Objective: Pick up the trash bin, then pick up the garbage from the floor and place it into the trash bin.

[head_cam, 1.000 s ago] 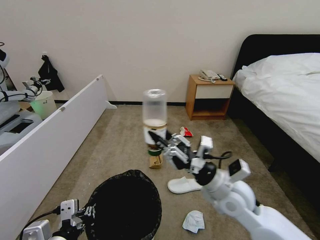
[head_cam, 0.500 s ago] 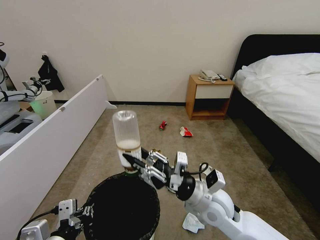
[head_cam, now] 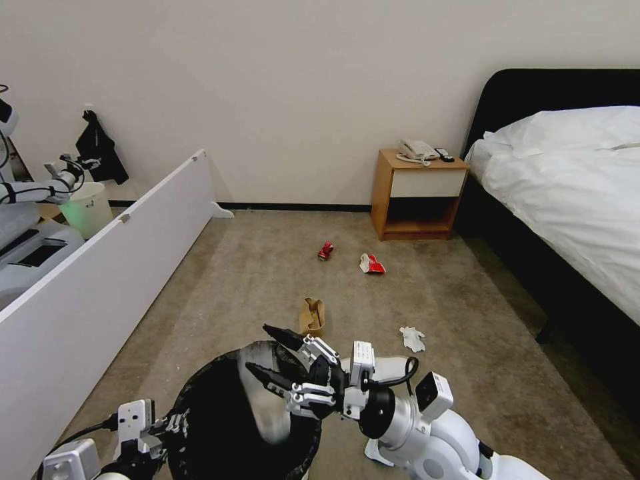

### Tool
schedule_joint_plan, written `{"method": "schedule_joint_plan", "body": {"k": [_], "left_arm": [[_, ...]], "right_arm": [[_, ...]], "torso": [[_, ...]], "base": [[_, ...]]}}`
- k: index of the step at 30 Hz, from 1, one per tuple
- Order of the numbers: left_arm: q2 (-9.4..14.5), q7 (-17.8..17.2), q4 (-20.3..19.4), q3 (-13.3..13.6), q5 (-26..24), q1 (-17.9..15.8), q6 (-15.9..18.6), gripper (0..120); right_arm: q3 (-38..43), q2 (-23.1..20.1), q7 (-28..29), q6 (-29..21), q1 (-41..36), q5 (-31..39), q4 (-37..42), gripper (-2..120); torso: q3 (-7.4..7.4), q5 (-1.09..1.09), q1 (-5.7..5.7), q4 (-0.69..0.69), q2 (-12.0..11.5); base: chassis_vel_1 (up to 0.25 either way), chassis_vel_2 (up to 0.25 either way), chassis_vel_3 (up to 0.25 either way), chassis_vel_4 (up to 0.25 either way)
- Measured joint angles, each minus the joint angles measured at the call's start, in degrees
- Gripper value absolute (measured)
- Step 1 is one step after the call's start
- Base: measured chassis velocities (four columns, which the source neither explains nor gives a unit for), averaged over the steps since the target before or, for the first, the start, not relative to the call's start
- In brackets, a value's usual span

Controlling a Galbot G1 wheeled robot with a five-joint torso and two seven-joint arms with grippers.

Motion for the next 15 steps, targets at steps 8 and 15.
{"method": "schedule_joint_plan", "body": {"k": [8,15], "left_arm": [[0.0,-0.6,0.0,0.0,-1.8,0.3,0.4,4],[0.0,-0.9,0.0,0.0,-2.4,0.4,0.6,4]], "right_arm": [[-0.1,0.1,0.0,0.0,0.0,-0.1,0.0,100],[0.2,0.2,0.2,0.0,-0.4,-0.2,0.0,100]], "torso": [[0.0,0.0,0.0,0.0,0.0],[0.0,0.0,0.0,0.0,0.0]], "base": [[0.0,0.0,0.0,0.0],[0.0,0.0,0.0,0.0]]}}
